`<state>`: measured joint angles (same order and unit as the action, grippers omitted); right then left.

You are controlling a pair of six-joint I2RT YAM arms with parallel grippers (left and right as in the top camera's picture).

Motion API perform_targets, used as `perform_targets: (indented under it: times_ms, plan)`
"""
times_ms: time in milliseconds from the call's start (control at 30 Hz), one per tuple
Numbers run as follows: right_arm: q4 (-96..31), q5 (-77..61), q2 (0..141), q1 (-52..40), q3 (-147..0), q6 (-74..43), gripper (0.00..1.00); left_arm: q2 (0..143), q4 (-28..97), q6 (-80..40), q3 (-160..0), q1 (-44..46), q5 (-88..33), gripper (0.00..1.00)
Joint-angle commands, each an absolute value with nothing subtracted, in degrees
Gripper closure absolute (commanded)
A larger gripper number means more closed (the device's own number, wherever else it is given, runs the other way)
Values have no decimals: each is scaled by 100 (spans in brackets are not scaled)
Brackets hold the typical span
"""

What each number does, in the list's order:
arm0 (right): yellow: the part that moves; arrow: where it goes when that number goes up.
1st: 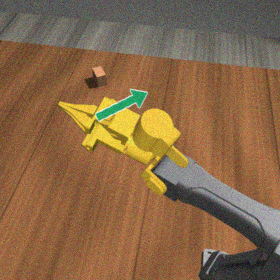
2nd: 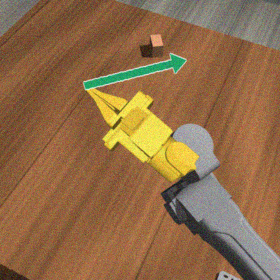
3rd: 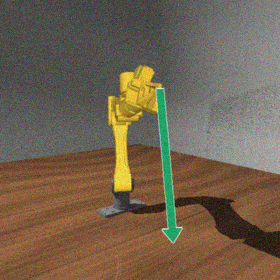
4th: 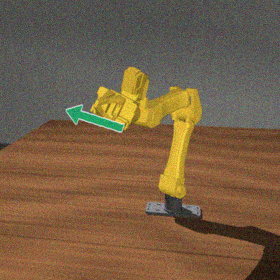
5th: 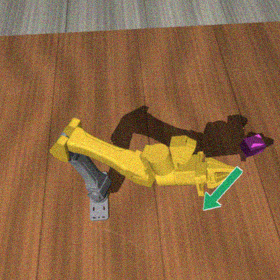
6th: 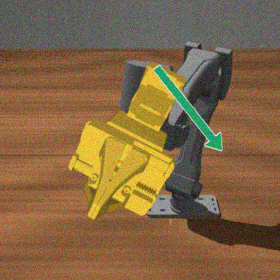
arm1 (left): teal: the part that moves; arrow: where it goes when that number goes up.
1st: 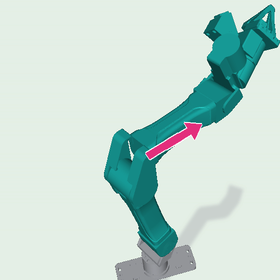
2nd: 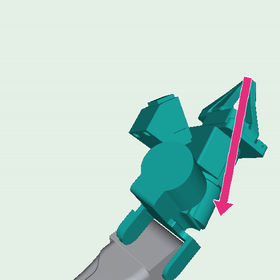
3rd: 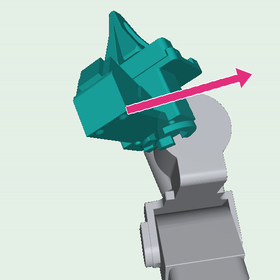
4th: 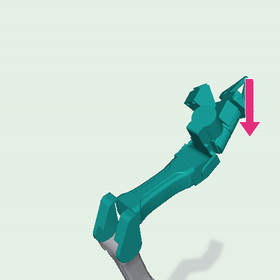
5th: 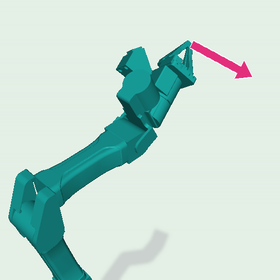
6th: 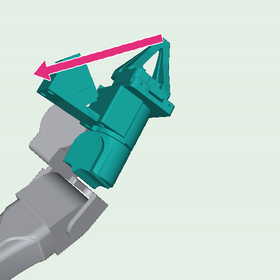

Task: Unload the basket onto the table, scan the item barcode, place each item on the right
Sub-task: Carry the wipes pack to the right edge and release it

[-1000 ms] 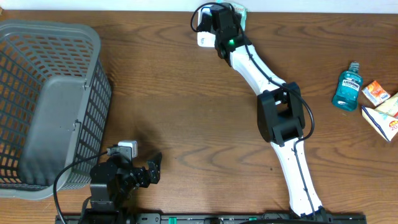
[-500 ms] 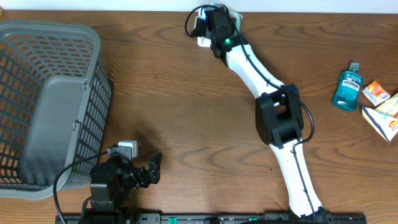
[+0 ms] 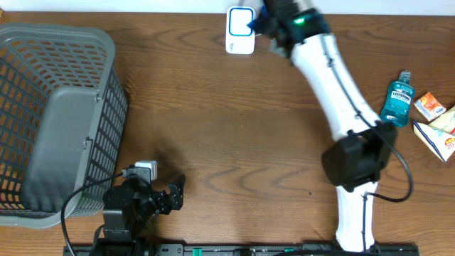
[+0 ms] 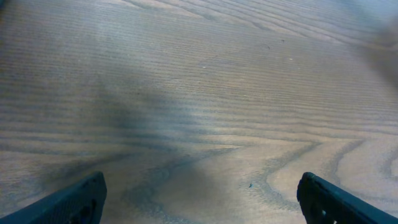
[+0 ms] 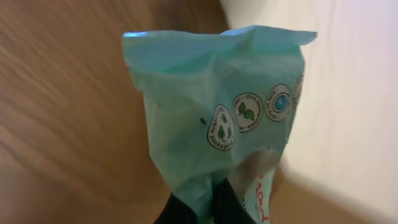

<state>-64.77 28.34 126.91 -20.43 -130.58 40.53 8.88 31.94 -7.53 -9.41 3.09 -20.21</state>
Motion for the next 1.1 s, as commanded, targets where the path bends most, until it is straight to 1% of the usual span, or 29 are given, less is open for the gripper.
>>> perform_targets:
  times_ms: [0, 33, 100, 167, 267, 400, 600, 733, 833, 1067]
  plan:
    - [-6901, 3133, 12873, -1361, -12986, 1787, 99, 880, 3258, -779, -884, 292, -1988, 2]
    - [-7063, 3092, 12895, -1177, -12936, 1192, 99, 880, 3256, -779, -884, 292, -1988, 2]
    - [-7432, 2832, 12903, -858, -12803, 491, 99, 880, 3256, -781, -884, 292, -1988, 2]
    - [-7712, 2639, 12903, -598, -12658, 207, 99, 880, 3256, -779, -884, 292, -1988, 2]
    - [-8241, 2934, 12901, -67, -12466, -926, 99, 880, 3256, -781, -884, 292, -1988, 2]
    - [-8715, 3009, 12901, 550, -12372, -1752, 99, 880, 3256, -779, -884, 292, -1988, 2]
    - [-9155, 2985, 12899, 1236, -12245, -2121, 99, 880, 3256, -779, -884, 292, -1988, 2]
    - [-9085, 2954, 12888, 1474, -12197, -2357, 99, 880, 3256, -779, -884, 292, -1988, 2]
    - [-8831, 2989, 12888, 1695, -11885, -2421, 99, 880, 3256, -779, -884, 292, -1988, 2]
    - [-7411, 2965, 12888, 2069, -10357, -2362, 99, 880, 3256, -779, -884, 292, -1988, 2]
